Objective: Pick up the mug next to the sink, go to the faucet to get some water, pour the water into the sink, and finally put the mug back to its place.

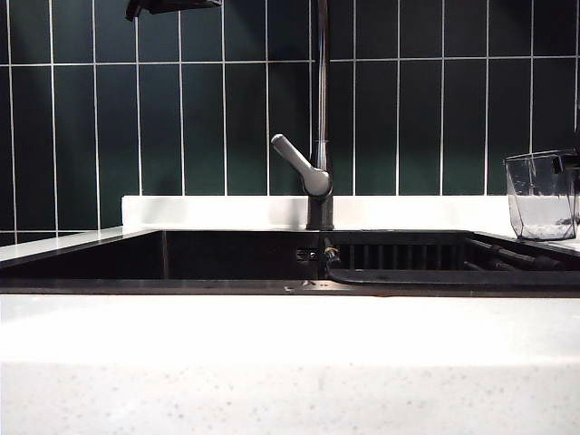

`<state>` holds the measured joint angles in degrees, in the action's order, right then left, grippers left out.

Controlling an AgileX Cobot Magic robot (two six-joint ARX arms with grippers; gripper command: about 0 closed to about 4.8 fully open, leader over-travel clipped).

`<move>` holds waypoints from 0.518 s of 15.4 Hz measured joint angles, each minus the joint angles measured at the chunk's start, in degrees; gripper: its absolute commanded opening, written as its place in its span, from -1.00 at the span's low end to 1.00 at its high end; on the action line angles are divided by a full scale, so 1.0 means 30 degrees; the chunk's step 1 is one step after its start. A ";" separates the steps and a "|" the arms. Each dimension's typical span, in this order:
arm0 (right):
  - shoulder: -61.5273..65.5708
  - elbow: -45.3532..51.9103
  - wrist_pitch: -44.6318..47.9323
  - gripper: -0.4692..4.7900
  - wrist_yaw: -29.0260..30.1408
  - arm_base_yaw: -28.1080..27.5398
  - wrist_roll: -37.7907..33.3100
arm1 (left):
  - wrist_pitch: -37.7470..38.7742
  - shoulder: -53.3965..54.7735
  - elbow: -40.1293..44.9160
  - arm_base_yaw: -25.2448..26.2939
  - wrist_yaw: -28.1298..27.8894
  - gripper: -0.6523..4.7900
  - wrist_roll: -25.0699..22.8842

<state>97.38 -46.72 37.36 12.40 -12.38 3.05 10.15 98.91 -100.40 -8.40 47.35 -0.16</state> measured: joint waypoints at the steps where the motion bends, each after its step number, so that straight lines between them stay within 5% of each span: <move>1: 0.0000 0.0000 -0.0138 -0.27 -0.0044 0.0000 -0.0029 | 0.0000 0.0000 0.0000 0.0000 0.0000 -0.78 0.0000; 8: -0.0568 0.0000 -0.1581 -0.20 -0.0066 -0.0029 -0.0007 | -0.0007 0.0000 0.0000 0.0000 -0.0007 -0.78 0.0000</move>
<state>95.68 -46.72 32.62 12.21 -12.47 3.03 10.13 98.91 -100.40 -8.40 47.33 -0.16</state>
